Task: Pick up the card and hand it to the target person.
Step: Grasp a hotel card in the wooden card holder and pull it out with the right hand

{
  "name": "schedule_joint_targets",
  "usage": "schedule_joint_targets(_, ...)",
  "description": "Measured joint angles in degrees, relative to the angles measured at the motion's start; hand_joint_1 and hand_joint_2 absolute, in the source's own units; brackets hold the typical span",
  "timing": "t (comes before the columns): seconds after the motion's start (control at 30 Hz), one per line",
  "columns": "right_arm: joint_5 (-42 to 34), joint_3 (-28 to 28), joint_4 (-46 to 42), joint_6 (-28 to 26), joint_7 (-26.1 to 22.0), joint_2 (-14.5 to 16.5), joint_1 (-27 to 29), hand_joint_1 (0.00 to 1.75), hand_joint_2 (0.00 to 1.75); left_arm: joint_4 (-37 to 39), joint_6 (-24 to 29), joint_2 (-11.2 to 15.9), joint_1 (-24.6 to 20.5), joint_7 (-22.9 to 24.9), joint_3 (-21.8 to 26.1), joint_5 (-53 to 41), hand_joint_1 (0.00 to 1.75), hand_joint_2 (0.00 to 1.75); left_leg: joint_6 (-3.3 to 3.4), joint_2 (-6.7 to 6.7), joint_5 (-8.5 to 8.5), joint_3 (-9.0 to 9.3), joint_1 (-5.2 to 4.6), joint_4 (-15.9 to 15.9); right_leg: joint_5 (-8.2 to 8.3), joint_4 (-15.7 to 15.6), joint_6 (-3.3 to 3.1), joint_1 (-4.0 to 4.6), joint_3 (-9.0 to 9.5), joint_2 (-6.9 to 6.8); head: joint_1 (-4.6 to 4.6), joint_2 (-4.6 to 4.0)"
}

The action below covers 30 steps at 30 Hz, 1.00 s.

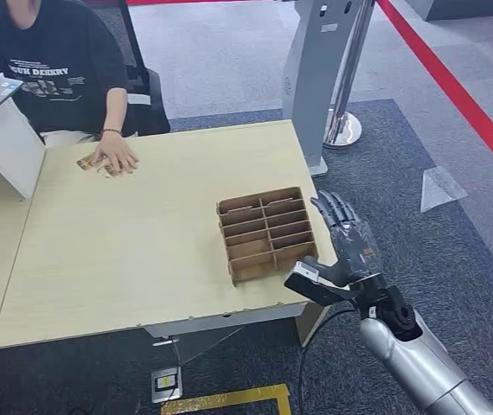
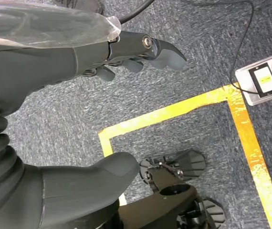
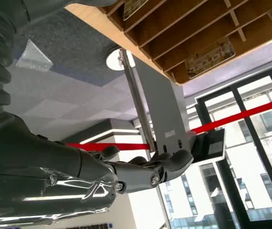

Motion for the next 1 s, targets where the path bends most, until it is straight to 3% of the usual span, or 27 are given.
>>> schedule_joint_targets(0.3, -0.3, 1.4, 10.0, -4.7, -1.7, 2.7, -3.8, 0.00, 1.75, 0.0, 0.0, 0.0, -0.2, 0.3, -0.2, -0.7, 0.00, 1.75, 0.00, 0.00, 0.00, 0.00, 0.00, 0.0, 0.00, 0.0, 0.00, 0.00, -0.01, 0.01, -0.01, 0.00)
schedule_joint_targets(0.77, -4.9, 3.1, 21.0, -6.4, -5.9, 5.5, -6.8, 0.01, 1.75, 0.0, 0.0, 0.0, -0.4, 0.9, -0.3, -0.8, 0.00, 1.75, 0.00, -0.01, 0.00, -0.01, 0.00, 0.0, -0.01, 0.0, -0.01, 0.00, -0.01, 0.00, -0.01, 0.00)
schedule_joint_targets(0.87, -5.5, 3.3, 22.6, -7.0, -6.6, 5.6, -7.1, 0.23, 1.75, 0.0, 0.0, 0.0, -0.4, 0.8, -0.3, -0.8, 0.00, 1.75, 0.00, -0.01, 0.00, -0.01, 0.00, 0.0, -0.01, 0.0, -0.01, 0.00, -0.01, 0.00, -0.01, 0.01)
schedule_joint_targets(1.0, -5.8, 3.5, 24.3, -7.8, -7.0, 5.8, -7.5, 0.99, 1.75, 0.0, 0.0, 0.0, -0.4, 0.7, -0.3, -0.8, 0.00, 1.75, 0.00, -0.01, 0.00, 0.00, 0.00, 0.0, -0.01, 0.0, -0.01, 0.00, -0.01, 0.00, -0.01, 0.01)
